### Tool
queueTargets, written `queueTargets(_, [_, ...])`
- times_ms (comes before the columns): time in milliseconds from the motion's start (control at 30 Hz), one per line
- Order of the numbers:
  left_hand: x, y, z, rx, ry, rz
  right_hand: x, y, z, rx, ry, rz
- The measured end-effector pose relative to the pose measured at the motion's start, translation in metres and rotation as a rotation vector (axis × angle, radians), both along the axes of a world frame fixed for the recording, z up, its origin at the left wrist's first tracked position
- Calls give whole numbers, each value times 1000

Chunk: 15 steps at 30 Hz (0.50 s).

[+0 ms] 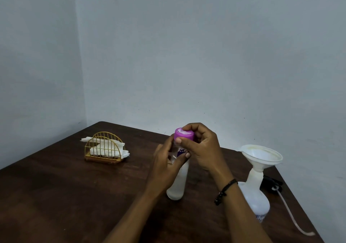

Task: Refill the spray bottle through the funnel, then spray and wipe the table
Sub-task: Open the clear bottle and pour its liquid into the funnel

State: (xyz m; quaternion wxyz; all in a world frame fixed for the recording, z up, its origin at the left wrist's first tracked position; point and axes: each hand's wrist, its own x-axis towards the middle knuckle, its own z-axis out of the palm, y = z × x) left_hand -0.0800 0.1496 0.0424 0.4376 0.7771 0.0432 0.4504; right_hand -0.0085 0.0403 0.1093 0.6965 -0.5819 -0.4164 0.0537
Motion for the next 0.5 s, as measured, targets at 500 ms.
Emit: queueTargets(500, [0,-11,-3,16,-4,66,-14,7,-6,-55,-59,-173])
